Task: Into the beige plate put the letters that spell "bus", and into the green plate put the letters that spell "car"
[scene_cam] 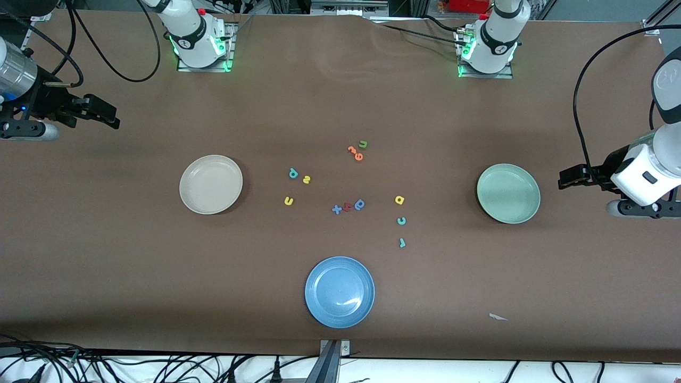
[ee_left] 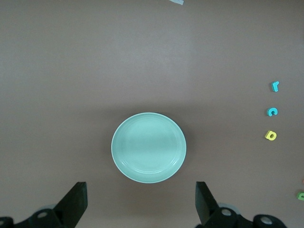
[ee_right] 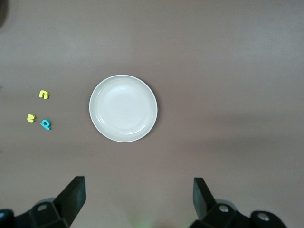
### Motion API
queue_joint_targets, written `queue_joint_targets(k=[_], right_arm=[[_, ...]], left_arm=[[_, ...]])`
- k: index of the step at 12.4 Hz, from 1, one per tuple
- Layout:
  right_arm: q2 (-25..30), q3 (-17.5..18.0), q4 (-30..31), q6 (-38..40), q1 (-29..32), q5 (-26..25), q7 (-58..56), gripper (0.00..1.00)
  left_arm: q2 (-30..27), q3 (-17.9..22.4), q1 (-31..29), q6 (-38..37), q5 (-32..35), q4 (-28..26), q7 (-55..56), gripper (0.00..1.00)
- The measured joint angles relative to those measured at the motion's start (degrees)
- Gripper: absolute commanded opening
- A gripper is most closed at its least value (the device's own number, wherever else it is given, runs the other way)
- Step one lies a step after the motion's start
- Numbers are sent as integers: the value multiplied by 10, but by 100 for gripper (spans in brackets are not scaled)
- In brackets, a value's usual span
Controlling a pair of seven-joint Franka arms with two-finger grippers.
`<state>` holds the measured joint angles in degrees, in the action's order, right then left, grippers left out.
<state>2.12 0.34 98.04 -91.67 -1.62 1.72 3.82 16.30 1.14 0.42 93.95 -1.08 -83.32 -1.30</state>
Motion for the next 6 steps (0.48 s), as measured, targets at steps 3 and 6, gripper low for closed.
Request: queue_joint_targets(k=[3, 6], right_arm=[[0, 0, 0, 0, 0, 0, 0, 100], [0, 0, 0, 1, 0, 0, 0, 100]], left_arm=[[7, -2, 3, -2, 0, 0, 5, 100], [28, -6, 26, -2, 0, 0, 50, 100]])
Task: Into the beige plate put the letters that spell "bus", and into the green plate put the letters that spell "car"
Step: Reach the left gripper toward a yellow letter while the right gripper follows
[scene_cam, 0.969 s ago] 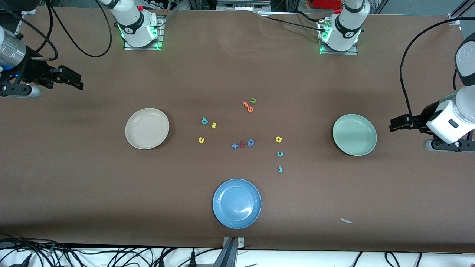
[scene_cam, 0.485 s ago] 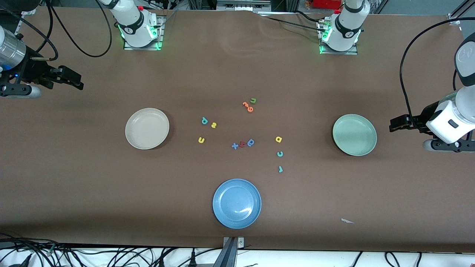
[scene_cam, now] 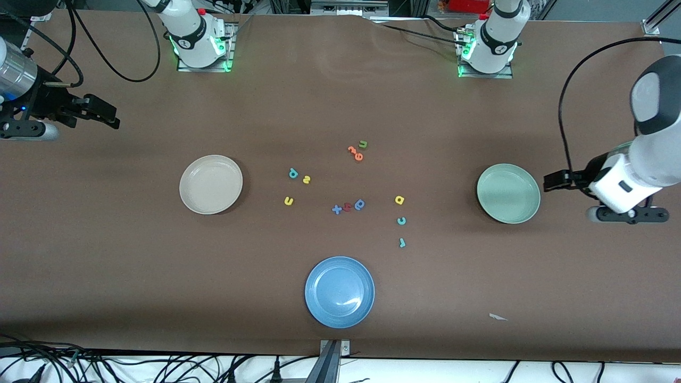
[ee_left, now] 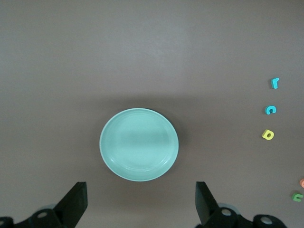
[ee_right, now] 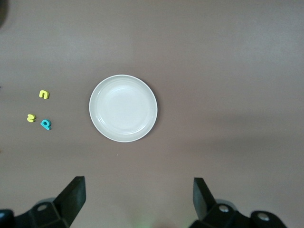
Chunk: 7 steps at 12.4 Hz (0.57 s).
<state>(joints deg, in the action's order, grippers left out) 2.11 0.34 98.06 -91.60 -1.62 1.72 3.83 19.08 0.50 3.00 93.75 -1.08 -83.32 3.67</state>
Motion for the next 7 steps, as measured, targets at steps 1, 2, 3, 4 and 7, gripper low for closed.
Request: queue_joint_targets(k=[1, 2, 3, 4, 7], right_arm=[[0, 0, 0, 0, 0, 0, 0, 100], [0, 0, 0, 0, 0, 0, 0, 100], [0, 0, 0, 0, 0, 0, 0, 100], [0, 0, 0, 0, 0, 0, 1, 100], [1, 0, 0, 0, 0, 0, 1, 100]], left_arm=[[7, -1, 10, 0, -2, 0, 20, 100], [12, -1, 21, 0, -15, 0, 44, 100], [18, -1, 31, 0, -34, 0, 67, 100], [25, -2, 40, 1, -48, 0, 88, 100], [50, -4, 78, 21, -56, -2, 157, 100]])
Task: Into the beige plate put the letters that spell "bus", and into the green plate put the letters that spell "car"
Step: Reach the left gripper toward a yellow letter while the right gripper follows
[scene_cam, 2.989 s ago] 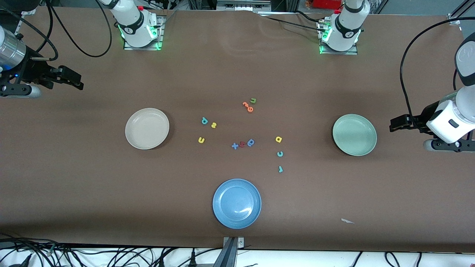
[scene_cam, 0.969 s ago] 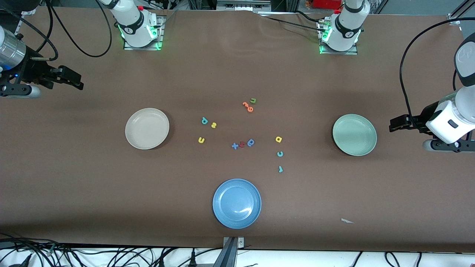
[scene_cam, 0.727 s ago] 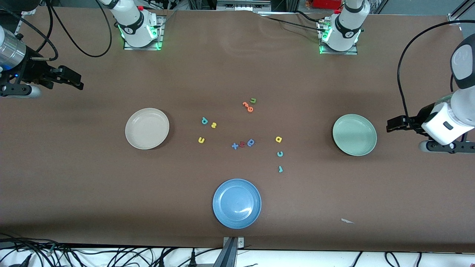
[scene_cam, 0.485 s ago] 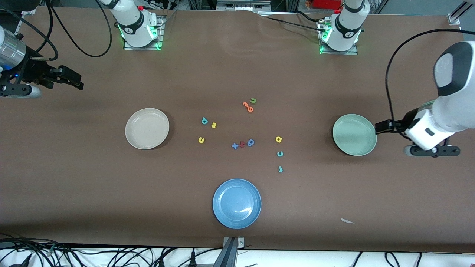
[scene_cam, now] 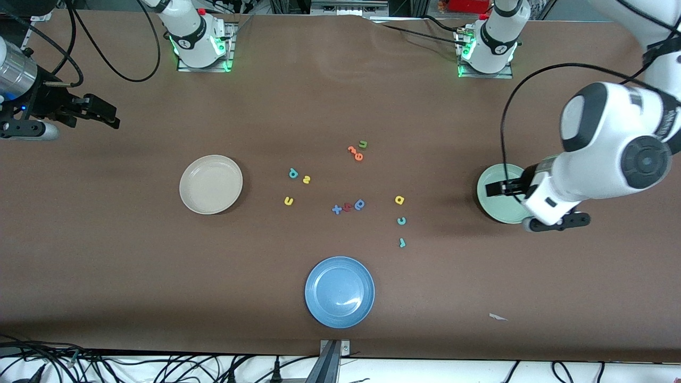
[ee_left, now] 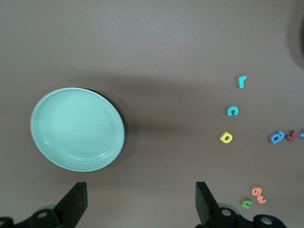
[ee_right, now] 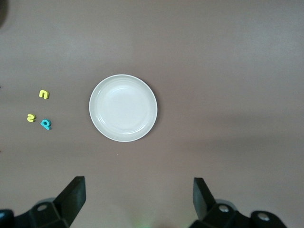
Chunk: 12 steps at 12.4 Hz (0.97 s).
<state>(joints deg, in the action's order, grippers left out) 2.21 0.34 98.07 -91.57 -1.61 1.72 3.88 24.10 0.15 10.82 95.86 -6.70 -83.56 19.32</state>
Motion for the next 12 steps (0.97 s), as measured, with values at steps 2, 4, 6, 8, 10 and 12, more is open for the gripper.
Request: queue_joint_targets(k=[2, 4, 6, 8, 10, 12], right_arm=[[0, 1, 0, 0, 0, 0, 0, 100], [0, 6, 0, 0, 0, 0, 0, 100], [-3, 25, 1, 0, -1, 0, 4, 100], [-21, 49, 5, -1, -14, 0, 9, 100], [-62, 56, 8, -18, -46, 0, 14, 100], [-121, 57, 10, -71, -78, 0, 25, 100]], left_arm=[[26, -1, 35, 31, 0, -1, 65, 100], [54, -1, 64, 61, 0, -2, 119, 100], [78, -1, 85, 79, 0, -2, 151, 100], [101, -1, 105, 110, 0, -3, 180, 100], [127, -2, 123, 139, 0, -7, 198, 100], [153, -2, 135, 178, 0, -15, 208, 100]])
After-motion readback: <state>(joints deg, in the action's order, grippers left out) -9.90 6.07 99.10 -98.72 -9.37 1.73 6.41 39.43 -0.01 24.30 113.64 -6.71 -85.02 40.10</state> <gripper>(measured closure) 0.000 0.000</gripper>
